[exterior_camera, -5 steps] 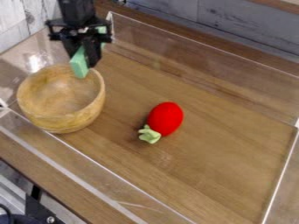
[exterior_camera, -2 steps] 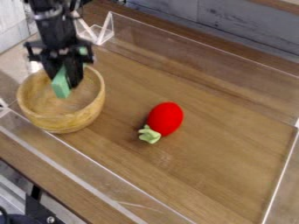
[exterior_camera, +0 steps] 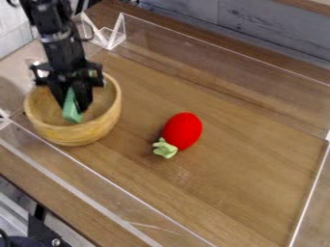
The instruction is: Put the green block in the brown bowl
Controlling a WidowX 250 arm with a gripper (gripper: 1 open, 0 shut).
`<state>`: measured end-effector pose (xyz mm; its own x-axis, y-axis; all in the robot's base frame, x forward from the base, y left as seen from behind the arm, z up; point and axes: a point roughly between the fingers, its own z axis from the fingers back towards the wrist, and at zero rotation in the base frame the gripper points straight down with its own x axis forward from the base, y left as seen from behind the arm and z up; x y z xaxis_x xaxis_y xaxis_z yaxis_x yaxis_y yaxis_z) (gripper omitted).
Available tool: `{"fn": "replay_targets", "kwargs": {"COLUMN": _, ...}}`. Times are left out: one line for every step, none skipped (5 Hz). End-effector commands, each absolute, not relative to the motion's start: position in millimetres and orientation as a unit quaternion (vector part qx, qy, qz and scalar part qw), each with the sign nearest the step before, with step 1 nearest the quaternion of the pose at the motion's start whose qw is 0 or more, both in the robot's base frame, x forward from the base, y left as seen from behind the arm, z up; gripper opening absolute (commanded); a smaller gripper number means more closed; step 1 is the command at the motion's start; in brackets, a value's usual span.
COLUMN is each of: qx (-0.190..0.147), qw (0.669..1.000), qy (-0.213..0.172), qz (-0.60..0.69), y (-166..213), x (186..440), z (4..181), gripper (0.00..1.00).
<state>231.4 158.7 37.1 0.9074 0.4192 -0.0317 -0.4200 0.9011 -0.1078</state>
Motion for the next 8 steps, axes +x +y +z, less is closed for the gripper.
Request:
{"fn": "replay_targets", "kwargs": {"qx": -0.053, "qw": 0.974, "qy": -0.005, "qz": 0.222, "y": 167.8, "x": 234.1, "z": 37.4, "gripper": 0.0}}
{"fn": "replay_targets", "kwargs": {"qx": -0.06, "qw": 0.972, "qy": 0.002, "qz": 0.226, "y": 169.4, "x": 234.1, "z": 35.7, "gripper": 1.0}}
{"fn": "replay_targets", "kwargs": {"qx": -0.068, "qw": 0.971, "qy": 0.007, "qz": 0.231, "y": 171.8, "x": 235.3, "z": 33.6, "gripper": 1.0}}
{"fn": "replay_targets", "kwargs": {"qx": -0.081, "qw": 0.968, "qy": 0.019, "qz": 0.237, "y": 169.2, "x": 233.6, "z": 35.7, "gripper": 1.0}}
{"fn": "replay_targets", "kwargs": {"qx": -0.093, "qw": 0.966, "qy": 0.032, "qz": 0.241, "y": 165.6, "x": 231.4, "z": 37.7, "gripper": 1.0}}
{"fn": "replay_targets", "kwargs": {"qx": -0.103, "qw": 0.963, "qy": 0.043, "qz": 0.244, "y": 162.4, "x": 229.3, "z": 39.6, "gripper": 1.0}}
{"fn": "replay_targets", "kwargs": {"qx": -0.113, "qw": 0.961, "qy": 0.054, "qz": 0.247, "y": 159.4, "x": 227.1, "z": 41.3, "gripper": 1.0}}
{"fn": "replay_targets", "kwargs": {"qx": -0.114, "qw": 0.963, "qy": 0.04, "qz": 0.241, "y": 154.8, "x": 230.3, "z": 58.3, "gripper": 1.0}}
